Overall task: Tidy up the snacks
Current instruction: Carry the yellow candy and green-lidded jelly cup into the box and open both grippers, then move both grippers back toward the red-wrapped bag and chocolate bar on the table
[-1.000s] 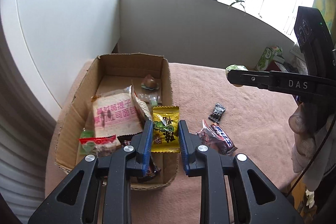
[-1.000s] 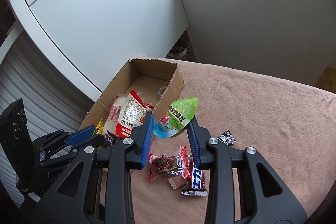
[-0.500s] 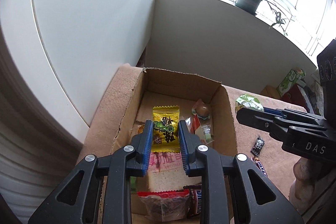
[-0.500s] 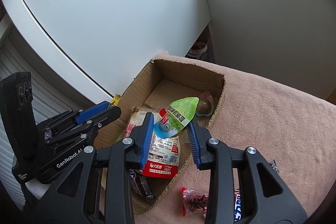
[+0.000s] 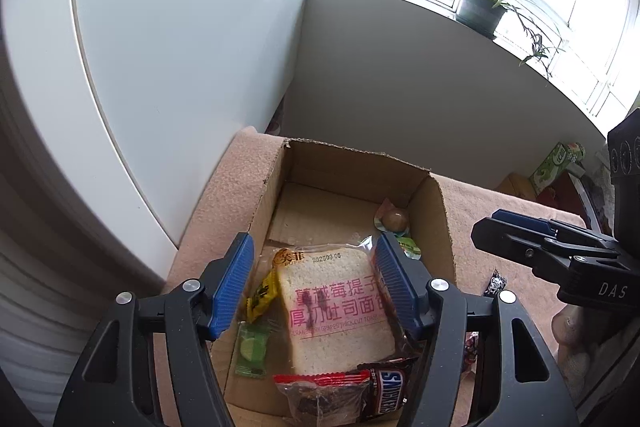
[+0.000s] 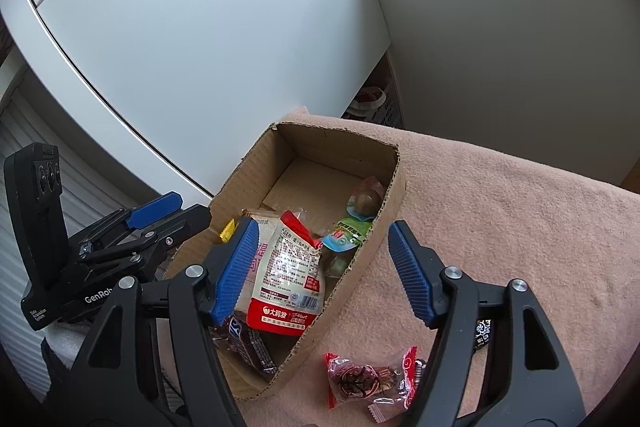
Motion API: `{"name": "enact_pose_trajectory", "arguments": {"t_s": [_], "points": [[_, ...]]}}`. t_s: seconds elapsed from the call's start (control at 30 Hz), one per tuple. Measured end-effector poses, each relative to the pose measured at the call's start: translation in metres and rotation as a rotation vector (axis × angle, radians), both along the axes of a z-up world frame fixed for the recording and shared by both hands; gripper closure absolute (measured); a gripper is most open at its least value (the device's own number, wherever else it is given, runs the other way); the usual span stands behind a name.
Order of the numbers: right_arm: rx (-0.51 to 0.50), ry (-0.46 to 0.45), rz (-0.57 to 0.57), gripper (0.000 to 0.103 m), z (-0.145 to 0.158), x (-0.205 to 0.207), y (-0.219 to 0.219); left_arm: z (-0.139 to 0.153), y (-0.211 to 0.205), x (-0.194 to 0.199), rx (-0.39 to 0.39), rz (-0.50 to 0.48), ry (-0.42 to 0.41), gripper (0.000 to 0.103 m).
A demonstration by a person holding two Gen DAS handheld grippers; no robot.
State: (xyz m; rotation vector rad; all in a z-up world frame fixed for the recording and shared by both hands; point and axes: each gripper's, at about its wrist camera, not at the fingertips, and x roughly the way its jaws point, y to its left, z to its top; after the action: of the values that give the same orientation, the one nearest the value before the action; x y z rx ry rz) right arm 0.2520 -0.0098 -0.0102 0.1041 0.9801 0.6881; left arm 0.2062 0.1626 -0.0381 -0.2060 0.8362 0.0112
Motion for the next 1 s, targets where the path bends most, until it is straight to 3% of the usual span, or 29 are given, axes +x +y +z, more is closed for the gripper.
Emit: {"name": "enact_pose_trajectory", "arguments": {"t_s": [0.43,0.67,0.83,0.93,1.0], "points": [[-0.029,0.033,-0.065,0.033,-0.014,-0.024,-0.083,0.011,-0.048,-0.028,-0.003,-0.124,-0.02,0.039],[-0.071,0.081,-0.055,0.033,-0.047,-0.048,-0.109,0.007,-0.089,-0.044,0.021,-0.25,-0.002,0.039],[-0.068,0.114,-0.032,0.033,-0.065,-0.061,-0.114,0.001,-0.119,-0.042,0.032,-0.361,0.043,0.04],[-0.073,0.126,-0.017,0.033,-0.075,-0.066,-0.111,-0.006,-0.134,-0.031,0.02,-0.406,0.096,0.049],[-0.082,0.123,-0.01,0.033,-0.079,-0.069,-0.109,-0.011,-0.143,-0.022,0.008,-0.425,0.133,0.049]]}}
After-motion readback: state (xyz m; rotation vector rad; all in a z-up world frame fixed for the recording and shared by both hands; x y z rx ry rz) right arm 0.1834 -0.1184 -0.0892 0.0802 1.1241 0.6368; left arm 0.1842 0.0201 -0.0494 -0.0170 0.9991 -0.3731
